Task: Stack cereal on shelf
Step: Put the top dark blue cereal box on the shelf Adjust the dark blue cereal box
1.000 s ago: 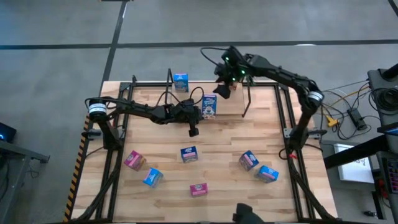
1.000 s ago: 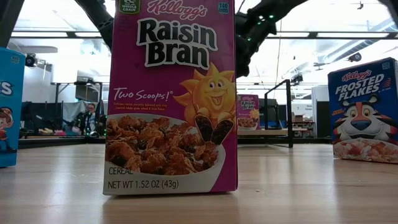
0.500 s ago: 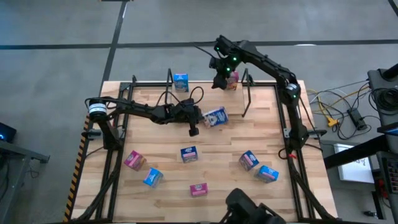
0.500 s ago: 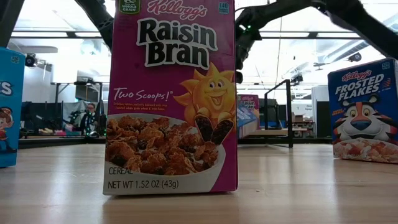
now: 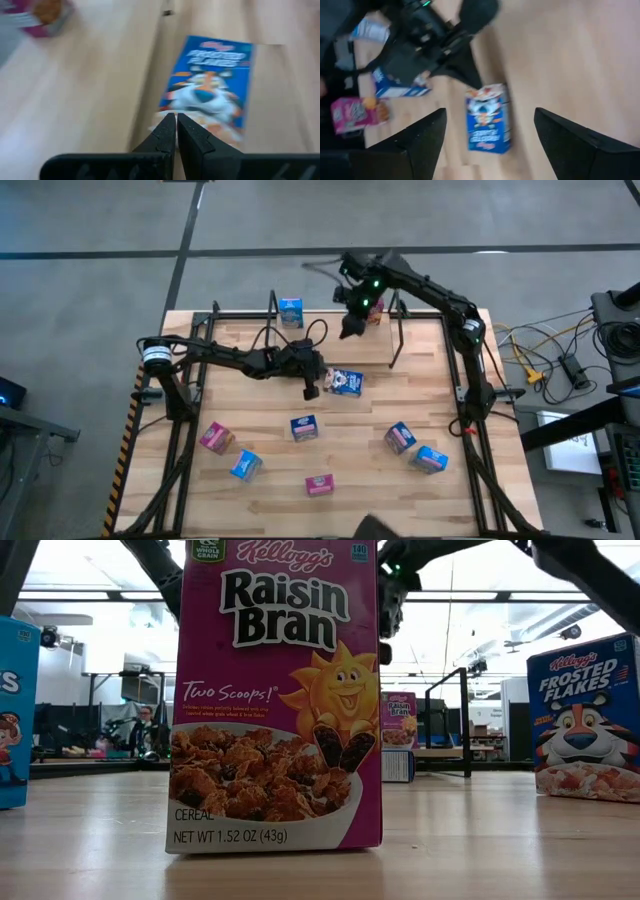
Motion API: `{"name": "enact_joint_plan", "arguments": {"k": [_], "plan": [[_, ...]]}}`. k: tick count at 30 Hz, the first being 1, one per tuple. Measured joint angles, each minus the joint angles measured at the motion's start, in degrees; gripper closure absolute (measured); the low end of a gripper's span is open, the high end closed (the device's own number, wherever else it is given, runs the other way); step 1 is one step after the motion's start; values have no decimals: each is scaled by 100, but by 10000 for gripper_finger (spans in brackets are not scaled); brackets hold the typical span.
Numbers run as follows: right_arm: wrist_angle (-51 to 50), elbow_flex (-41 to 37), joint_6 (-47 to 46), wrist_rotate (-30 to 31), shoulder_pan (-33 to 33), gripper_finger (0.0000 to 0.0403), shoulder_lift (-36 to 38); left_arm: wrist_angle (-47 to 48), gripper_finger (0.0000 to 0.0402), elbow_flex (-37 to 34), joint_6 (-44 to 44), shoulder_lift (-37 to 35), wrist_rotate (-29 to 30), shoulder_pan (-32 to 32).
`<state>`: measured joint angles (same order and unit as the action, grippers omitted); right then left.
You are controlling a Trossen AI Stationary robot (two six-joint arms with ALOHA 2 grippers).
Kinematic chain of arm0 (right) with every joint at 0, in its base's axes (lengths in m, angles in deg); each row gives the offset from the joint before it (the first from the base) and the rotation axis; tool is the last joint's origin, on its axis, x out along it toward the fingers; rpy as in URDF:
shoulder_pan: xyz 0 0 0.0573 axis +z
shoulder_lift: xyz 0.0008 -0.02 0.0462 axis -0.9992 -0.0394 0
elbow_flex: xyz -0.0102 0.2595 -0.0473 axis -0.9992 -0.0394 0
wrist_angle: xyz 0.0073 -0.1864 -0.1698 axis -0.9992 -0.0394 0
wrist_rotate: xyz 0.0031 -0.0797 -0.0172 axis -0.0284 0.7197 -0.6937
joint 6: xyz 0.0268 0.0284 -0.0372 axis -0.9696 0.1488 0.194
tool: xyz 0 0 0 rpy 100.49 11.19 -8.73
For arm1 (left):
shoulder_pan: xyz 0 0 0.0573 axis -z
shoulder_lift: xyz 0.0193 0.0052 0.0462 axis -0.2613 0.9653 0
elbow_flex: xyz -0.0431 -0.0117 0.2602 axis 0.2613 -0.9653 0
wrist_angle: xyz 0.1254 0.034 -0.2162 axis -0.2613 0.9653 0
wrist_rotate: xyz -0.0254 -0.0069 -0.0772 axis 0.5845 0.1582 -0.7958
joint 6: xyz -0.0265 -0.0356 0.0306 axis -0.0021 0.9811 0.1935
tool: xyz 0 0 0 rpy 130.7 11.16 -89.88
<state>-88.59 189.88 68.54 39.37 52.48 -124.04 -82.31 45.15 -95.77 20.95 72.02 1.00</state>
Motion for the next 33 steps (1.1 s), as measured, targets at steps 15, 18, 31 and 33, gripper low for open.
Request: {"name": "enact_joint_plan", "arguments": {"k": [15, 18, 31, 33], "plan": [[2519, -4257, -1835, 1438, 1256, 206, 2389, 477, 401, 0, 19, 7, -325, 71], [3229, -5188, -2312, 2558, 1485, 225, 2958, 500, 401, 0, 17, 5, -323, 68], [4628, -7083, -3306, 2754, 1757, 374, 3522, 329, 401, 0, -38, 136, -325, 71], [4638, -7089, -3306, 2752, 1757, 389, 3524, 340, 402, 0, -38, 114, -323, 71]]}}
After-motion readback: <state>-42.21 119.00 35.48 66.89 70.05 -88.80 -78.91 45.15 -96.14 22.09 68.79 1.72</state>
